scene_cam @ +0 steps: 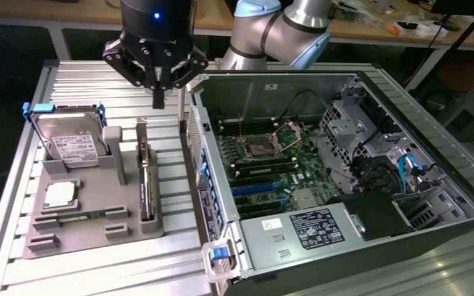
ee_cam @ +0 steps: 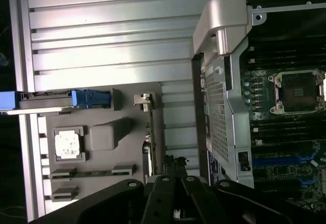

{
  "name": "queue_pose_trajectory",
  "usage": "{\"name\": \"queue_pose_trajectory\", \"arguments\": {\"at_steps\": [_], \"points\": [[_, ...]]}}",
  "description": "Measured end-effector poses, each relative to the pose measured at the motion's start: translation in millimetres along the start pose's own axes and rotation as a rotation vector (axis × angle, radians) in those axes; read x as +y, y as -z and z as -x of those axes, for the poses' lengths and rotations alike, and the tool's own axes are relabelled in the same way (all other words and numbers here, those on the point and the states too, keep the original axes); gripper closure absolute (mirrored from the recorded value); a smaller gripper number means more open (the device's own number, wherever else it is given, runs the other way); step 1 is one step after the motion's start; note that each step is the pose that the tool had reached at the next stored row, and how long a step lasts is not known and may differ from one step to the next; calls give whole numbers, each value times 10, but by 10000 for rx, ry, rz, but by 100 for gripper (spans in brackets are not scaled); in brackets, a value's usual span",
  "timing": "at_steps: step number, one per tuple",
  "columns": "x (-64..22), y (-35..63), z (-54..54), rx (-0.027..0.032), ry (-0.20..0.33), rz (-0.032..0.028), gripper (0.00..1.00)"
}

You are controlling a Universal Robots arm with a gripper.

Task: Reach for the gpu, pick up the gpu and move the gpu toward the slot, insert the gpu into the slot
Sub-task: 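Reach for the gpu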

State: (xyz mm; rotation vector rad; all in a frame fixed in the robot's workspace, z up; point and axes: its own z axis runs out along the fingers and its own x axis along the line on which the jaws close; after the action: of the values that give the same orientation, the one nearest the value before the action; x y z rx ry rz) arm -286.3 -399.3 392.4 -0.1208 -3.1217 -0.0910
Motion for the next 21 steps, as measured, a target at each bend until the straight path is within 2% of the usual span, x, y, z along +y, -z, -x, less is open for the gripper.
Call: {"name": "queue_pose_trajectory", "arguments": {"at_steps": [3,5,14,21], "points": [[-7,-1,-86,0,-1,0,89],[-15,-3,-183,0,-1,0,89],[-35,-6,-403,0,-1,0,89],[-35,-5,-407,0,0,-1,89]]}}
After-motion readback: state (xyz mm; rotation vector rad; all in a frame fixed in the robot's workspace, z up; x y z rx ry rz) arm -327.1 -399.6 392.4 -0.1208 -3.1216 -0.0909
